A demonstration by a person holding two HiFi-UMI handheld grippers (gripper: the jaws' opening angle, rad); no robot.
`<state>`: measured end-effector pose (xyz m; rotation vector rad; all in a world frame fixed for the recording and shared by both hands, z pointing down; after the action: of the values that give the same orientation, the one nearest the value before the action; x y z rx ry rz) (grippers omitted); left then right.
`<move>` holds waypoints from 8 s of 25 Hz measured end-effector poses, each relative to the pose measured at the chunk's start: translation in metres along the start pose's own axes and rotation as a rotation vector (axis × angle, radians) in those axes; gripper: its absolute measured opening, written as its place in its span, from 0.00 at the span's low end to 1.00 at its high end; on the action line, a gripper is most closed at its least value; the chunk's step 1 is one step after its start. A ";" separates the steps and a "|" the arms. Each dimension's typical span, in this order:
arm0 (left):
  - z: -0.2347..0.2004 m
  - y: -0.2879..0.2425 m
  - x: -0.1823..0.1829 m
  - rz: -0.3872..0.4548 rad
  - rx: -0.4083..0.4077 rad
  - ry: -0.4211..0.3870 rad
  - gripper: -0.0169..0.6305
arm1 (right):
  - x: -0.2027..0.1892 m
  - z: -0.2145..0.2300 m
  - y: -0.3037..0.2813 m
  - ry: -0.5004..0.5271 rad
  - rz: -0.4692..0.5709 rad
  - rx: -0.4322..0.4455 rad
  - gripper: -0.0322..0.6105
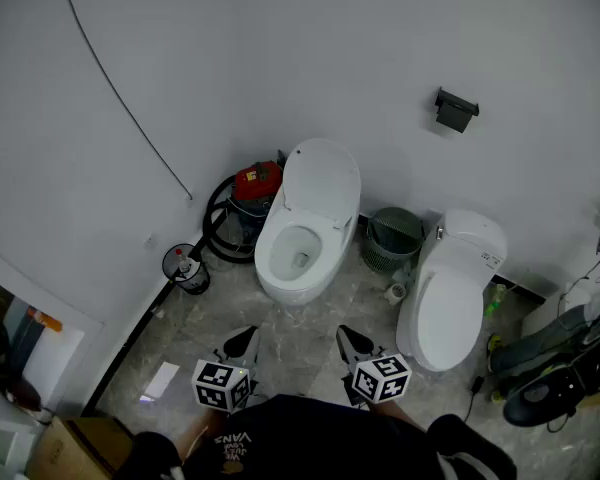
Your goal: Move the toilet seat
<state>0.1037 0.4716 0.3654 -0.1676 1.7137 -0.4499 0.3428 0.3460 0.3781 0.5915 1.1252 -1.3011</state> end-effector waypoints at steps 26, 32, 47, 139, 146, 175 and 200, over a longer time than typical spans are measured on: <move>-0.029 -0.034 -0.009 0.071 -0.050 0.045 0.36 | 0.010 0.014 -0.049 0.042 -0.003 -0.026 0.47; -0.072 -0.065 0.001 0.028 -0.094 0.016 0.36 | 0.017 0.015 -0.091 0.049 -0.027 -0.099 0.47; -0.166 -0.135 0.032 -0.040 -0.262 -0.092 0.34 | 0.020 -0.001 -0.184 -0.048 0.057 -0.265 0.47; -0.259 -0.569 -0.173 -0.830 -0.017 0.125 0.45 | -0.201 0.378 -0.343 -0.829 -0.256 -0.587 0.50; -0.256 -0.582 -0.197 -0.883 -0.050 0.156 0.49 | -0.228 0.380 -0.348 -0.910 -0.206 -0.617 0.51; -0.254 -0.618 -0.233 -0.957 -0.046 0.325 0.52 | -0.256 0.374 -0.378 -1.045 -0.075 -0.684 0.54; -0.256 -0.597 -0.196 -0.920 -0.091 0.424 0.39 | -0.213 0.350 -0.370 -1.029 0.022 -0.630 0.56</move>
<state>-0.1887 0.0484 0.8082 -1.0075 2.0023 -1.1397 0.1259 0.0516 0.7916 -0.5077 0.5730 -0.9319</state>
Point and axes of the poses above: the fingertips, and each gripper's own axes: y backward along the fingers, z to its right, x out of its top, the point moved 8 cm from there along y, backward along the fingers, and after that the axes turned 15 degrees about x, right-handed, at the moved point
